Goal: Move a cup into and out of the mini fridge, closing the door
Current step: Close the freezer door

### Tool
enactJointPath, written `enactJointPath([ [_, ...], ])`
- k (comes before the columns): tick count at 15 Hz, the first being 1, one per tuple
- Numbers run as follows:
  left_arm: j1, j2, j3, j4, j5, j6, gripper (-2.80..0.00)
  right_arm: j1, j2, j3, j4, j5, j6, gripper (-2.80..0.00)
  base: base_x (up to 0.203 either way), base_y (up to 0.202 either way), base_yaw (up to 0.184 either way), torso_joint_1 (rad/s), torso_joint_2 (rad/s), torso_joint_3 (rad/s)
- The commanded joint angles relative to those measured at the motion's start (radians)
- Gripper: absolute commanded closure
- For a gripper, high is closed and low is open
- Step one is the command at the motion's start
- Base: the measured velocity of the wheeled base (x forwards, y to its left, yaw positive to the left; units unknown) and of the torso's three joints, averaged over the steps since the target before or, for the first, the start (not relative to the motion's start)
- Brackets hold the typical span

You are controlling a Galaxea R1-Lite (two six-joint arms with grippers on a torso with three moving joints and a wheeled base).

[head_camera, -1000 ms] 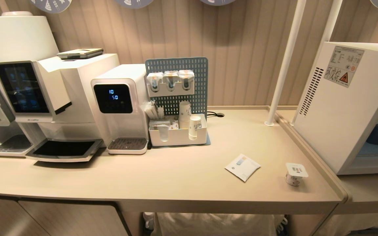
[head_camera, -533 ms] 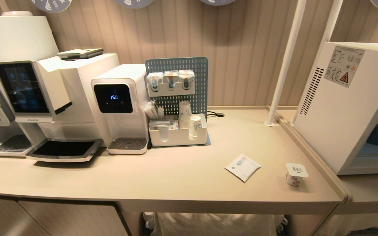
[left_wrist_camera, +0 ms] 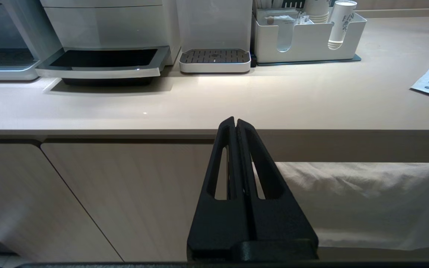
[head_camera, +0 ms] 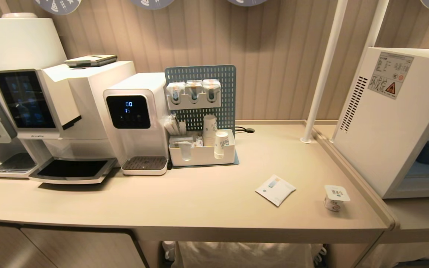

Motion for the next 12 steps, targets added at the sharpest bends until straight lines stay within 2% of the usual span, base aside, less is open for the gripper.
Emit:
enactJointPath([
  [1,0.0,0.0,0.0,0.0,0.0,0.0,0.0,0.0,0.002,-0.001,0.0,0.0,0.001,0.0,0.0,0.0,0.0,0.0,0.0,0.0],
  [3,0.0,0.0,0.0,0.0,0.0,0.0,0.0,0.0,0.002,-0.001,-0.001,0.0,0.004,0.0,-0.107,0.0,0.0,0.004,0.01,-0.001],
  [12,0.0,0.0,0.0,0.0,0.0,-0.005,0.0,0.0,0.002,-0.001,-0.001,0.0,0.013,0.0,-0.194,0.0,-0.001,0.0,0.0,0.001],
])
